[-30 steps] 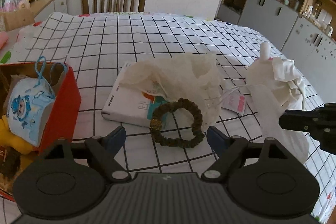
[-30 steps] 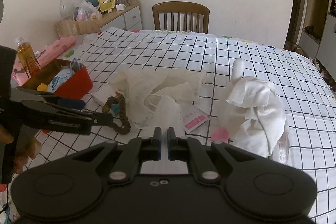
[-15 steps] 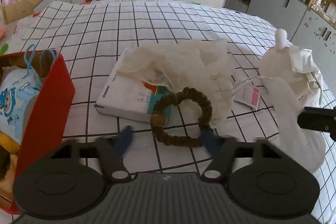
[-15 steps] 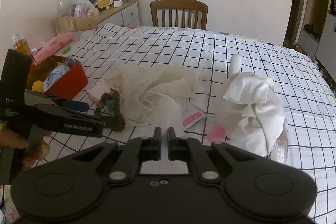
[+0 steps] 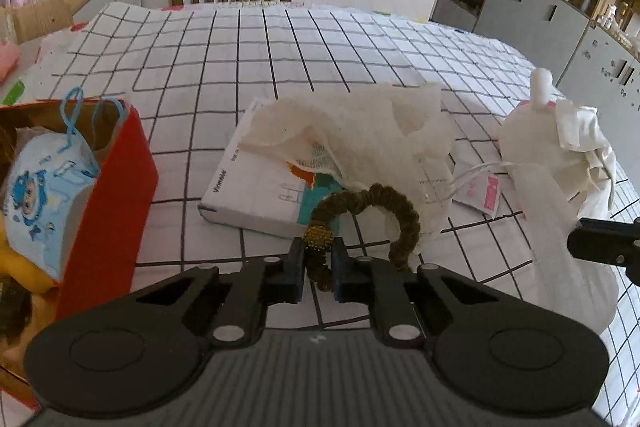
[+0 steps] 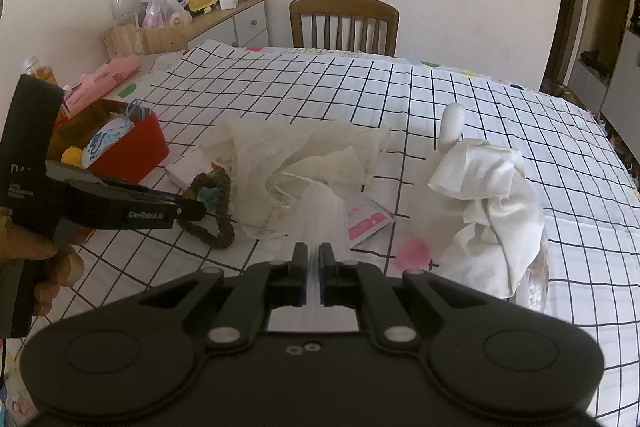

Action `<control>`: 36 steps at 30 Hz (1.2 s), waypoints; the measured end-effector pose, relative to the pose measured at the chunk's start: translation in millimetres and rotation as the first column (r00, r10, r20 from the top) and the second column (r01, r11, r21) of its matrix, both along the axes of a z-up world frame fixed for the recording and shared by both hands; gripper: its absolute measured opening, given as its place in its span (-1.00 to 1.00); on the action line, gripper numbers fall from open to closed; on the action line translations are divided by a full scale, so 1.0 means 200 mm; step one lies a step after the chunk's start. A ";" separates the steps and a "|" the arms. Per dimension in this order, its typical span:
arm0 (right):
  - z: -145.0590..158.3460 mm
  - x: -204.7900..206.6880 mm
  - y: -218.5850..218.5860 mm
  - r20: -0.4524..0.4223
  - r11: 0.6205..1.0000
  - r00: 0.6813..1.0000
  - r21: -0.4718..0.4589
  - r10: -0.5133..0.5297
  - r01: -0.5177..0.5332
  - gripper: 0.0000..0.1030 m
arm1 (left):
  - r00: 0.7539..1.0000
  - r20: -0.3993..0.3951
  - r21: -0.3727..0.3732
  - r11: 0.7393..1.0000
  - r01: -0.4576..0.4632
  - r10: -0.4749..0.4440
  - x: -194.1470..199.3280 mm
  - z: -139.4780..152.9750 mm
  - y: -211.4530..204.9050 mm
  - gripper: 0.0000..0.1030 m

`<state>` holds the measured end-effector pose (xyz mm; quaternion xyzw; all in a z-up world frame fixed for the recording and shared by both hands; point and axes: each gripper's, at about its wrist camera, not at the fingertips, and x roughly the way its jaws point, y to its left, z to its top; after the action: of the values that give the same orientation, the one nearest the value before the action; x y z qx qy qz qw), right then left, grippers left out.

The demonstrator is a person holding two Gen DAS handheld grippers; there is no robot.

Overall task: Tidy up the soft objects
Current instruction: 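Lift the bracelet with the left tool and carry it over the tin box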

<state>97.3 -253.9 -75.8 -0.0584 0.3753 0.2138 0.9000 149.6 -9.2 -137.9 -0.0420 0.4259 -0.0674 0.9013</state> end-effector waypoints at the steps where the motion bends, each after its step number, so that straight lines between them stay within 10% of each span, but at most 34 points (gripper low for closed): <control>1: 0.00 -0.01 0.00 0.001 1.000 1.000 0.001 0.001 -0.001 -0.91 | 1.000 0.004 0.002 1.000 -0.001 0.001 -0.01 0.01 0.00 -0.76; 36: 0.46 -0.15 0.61 0.161 0.963 0.964 0.128 0.214 -0.235 -0.91 | 0.975 0.168 0.045 0.986 -0.158 0.148 -0.40 0.63 0.57 -0.75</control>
<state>67.3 -131.4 15.9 -0.0503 0.2829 0.3368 0.8967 69.6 104.4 -12.8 -0.0428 0.3477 0.0113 0.9365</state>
